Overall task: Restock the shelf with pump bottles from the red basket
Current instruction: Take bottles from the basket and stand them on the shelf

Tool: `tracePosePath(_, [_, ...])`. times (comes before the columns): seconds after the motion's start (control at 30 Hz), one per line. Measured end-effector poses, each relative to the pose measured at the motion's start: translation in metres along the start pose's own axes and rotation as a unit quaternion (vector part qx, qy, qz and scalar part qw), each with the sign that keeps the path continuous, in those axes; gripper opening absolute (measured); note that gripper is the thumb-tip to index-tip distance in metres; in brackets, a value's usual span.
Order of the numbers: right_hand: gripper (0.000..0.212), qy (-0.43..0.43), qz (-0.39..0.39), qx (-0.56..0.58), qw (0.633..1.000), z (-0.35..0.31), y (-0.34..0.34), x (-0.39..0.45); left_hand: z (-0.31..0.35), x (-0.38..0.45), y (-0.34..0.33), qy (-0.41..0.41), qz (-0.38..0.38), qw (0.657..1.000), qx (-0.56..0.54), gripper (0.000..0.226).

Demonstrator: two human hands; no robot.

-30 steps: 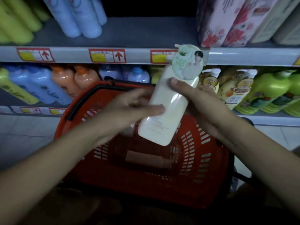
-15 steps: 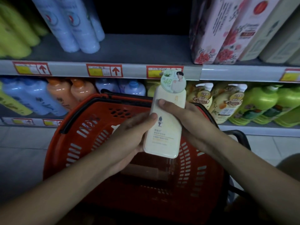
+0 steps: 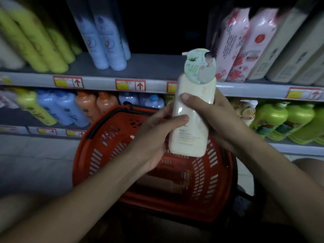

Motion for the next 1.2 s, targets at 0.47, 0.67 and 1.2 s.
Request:
tracePosePath(0.47, [0.052,0.247,0.026,-0.157,0.956,-0.224,-0.047,0.0,0.198,-0.058,-0.056,-0.218,-0.032,0.975,0.008,0.046])
tracePosePath(0.67, [0.059,0.318,0.041,-0.117,0.94,-0.261,-0.057,0.05,0.274,-0.034,-0.052,-0.319,0.061,0.928,0.183,0.068])
tracePosePath(1.2, [0.07,0.305,0.022,-0.142,0.941,-0.267,-0.11,0.224,0.365,0.08,0.005,-0.404,0.253,0.85,0.226,0.056])
Point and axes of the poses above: each hand's wrist, its own x-axis towards the middle knuckle, its own y-axis out of the back of the hand, z = x × y, the point moved 4 cm from there along x, towards the middle knuckle, and after that the axes turned 7 degrees about y, right-handed, at the moved point
